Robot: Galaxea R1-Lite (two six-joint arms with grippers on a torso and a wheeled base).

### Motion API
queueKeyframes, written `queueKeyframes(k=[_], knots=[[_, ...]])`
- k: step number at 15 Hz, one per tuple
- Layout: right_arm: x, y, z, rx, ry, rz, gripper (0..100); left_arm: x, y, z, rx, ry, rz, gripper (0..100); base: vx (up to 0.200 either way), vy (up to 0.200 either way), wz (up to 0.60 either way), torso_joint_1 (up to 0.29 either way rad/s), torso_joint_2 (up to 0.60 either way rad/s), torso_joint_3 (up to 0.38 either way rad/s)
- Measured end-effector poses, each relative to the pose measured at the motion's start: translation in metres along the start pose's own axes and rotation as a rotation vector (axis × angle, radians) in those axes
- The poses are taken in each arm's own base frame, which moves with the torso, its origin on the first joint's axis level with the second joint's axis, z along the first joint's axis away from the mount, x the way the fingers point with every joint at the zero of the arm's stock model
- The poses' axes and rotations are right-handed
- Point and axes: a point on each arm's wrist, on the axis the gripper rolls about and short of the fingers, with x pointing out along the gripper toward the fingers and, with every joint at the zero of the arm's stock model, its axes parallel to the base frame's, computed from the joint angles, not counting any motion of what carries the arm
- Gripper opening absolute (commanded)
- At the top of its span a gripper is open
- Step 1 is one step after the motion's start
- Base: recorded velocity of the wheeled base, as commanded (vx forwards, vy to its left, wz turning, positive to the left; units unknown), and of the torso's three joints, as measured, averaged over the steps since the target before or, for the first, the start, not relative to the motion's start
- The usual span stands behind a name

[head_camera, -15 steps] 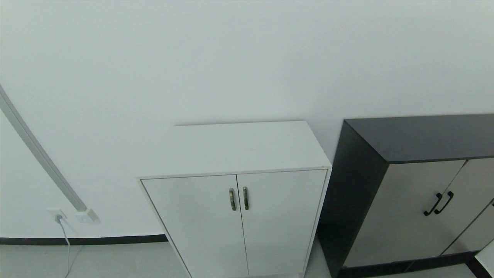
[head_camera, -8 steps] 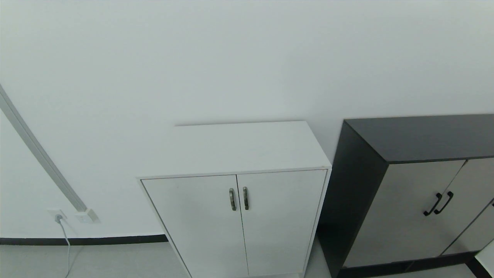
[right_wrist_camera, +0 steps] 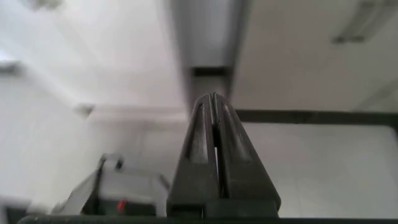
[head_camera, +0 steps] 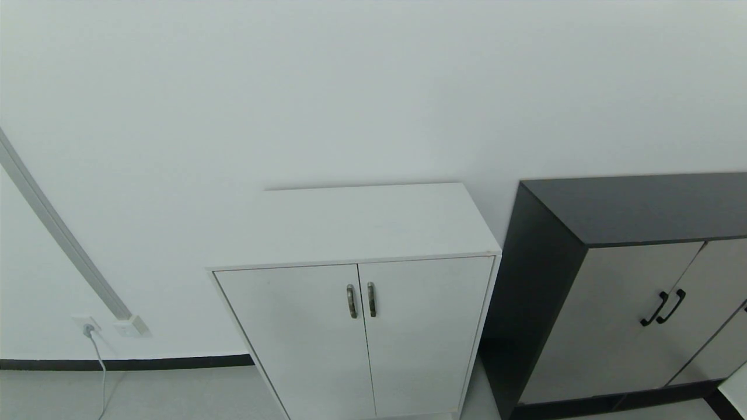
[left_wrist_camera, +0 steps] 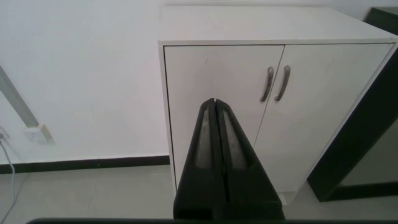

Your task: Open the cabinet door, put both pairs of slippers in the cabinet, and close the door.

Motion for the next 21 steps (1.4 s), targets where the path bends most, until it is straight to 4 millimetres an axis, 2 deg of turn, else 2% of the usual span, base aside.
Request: queueKeyframes(k=[3, 8, 21], knots=[[-0.012, 0.000, -0.005, 0.017, -0.153, -0.068, 0, 0.000, 0.000, 0.000, 0.000, 0.000, 0.000, 0, 0.000, 0.000, 0.00, 0.000, 0.00, 0.000], [-0.023, 0.001, -0.012, 0.037, -0.327, -0.053, 0, 0.000, 0.000, 0.000, 0.000, 0.000, 0.000, 0, 0.000, 0.000, 0.00, 0.000, 0.00, 0.000], [-0.026, 0.001, -0.014, 0.072, -0.370, -0.054, 0, 0.000, 0.000, 0.000, 0.006, 0.000, -0.001, 0, 0.000, 0.000, 0.00, 0.000, 0.00, 0.000]])
